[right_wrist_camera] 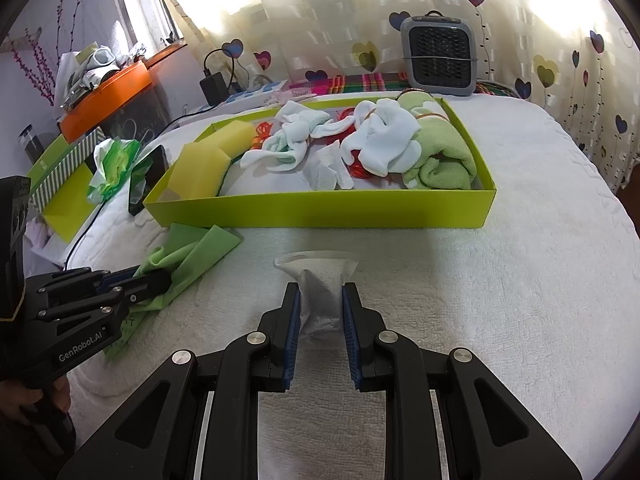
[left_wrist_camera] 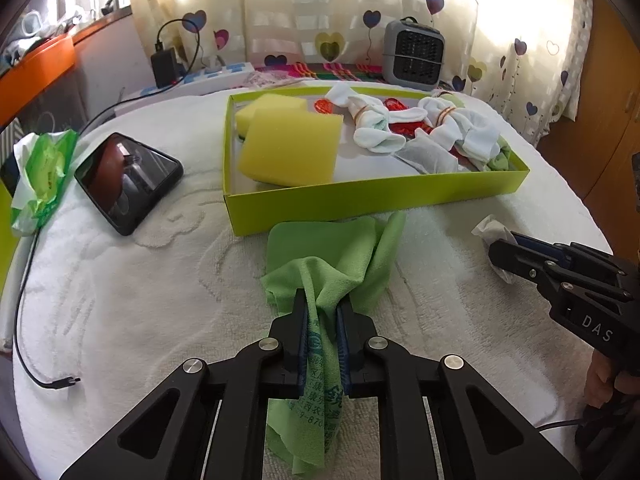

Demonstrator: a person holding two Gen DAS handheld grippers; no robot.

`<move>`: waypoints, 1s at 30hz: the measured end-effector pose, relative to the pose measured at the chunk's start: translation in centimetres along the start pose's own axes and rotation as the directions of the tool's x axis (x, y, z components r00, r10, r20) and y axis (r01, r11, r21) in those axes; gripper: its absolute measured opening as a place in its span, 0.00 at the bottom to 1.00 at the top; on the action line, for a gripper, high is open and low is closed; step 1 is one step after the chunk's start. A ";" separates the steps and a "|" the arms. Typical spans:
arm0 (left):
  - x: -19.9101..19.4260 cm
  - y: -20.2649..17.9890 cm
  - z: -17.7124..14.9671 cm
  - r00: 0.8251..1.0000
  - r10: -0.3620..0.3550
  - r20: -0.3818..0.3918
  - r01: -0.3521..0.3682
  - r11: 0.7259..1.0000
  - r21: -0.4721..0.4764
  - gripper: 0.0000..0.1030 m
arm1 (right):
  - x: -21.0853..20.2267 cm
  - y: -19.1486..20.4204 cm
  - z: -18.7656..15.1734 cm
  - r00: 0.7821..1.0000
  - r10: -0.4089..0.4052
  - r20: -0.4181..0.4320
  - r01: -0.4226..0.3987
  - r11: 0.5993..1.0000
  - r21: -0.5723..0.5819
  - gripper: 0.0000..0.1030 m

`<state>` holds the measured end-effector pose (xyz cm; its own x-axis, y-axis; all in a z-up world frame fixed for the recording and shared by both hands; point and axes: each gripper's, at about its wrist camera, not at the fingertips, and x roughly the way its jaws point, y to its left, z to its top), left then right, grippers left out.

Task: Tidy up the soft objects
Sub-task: 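Lift and carry the green cloth in left gripper and packet in right gripper to the box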

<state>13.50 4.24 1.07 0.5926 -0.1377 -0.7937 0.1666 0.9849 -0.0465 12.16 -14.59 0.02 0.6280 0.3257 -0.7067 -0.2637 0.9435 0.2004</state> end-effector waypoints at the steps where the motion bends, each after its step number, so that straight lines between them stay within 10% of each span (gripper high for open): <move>1: -0.1 0.0 0.0 1.000 -0.003 0.004 0.003 1.000 -0.002 0.11 | -0.1 0.0 0.0 1.000 -0.001 0.003 0.001 1.000 -0.001 0.21; 30: -3.2 -0.1 0.8 0.994 -0.056 0.094 0.060 0.997 -0.041 0.11 | -2.6 0.4 0.1 0.997 0.004 0.083 -0.005 1.000 0.003 0.20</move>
<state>12.18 4.51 4.12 0.6534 -0.2019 -0.7296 0.1697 0.9783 -0.1187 10.54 -15.09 2.03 0.6853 0.3337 -0.6473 -0.2642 0.9422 0.2060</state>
